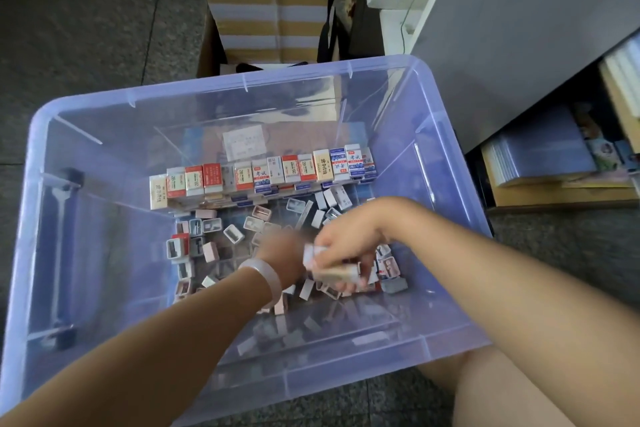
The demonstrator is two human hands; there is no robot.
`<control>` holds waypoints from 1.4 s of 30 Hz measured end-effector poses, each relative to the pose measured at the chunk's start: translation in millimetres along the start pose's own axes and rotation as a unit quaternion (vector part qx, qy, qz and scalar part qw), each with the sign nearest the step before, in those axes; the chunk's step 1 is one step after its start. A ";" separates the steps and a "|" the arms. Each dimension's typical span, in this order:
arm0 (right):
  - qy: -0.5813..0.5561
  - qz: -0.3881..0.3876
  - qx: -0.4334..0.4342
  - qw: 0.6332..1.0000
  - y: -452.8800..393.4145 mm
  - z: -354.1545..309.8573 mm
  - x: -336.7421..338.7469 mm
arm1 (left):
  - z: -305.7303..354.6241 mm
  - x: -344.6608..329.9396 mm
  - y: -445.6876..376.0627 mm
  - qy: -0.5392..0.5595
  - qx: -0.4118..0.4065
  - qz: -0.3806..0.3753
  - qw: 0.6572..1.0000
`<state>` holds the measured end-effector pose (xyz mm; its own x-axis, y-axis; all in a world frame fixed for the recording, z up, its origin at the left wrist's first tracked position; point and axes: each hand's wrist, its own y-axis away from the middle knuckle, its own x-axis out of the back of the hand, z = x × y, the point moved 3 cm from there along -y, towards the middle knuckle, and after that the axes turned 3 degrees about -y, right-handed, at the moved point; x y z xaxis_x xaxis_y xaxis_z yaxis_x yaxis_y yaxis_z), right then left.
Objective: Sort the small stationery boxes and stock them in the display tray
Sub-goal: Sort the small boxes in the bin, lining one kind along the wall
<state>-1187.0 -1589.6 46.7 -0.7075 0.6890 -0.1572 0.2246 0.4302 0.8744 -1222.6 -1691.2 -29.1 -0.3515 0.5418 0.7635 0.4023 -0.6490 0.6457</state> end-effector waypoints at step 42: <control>-0.228 0.585 0.125 0.768 -52.8 -57.0 45.0 | -107.6 35.9 34.8 0.535 0.208 0.132 0.808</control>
<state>-1268.9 -1614.5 19.7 0.3729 0.7971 0.4749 0.6905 -0.5803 0.4319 -1312.1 -1751.8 19.7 -0.6475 -0.5028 0.5726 0.7536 -0.3110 0.5791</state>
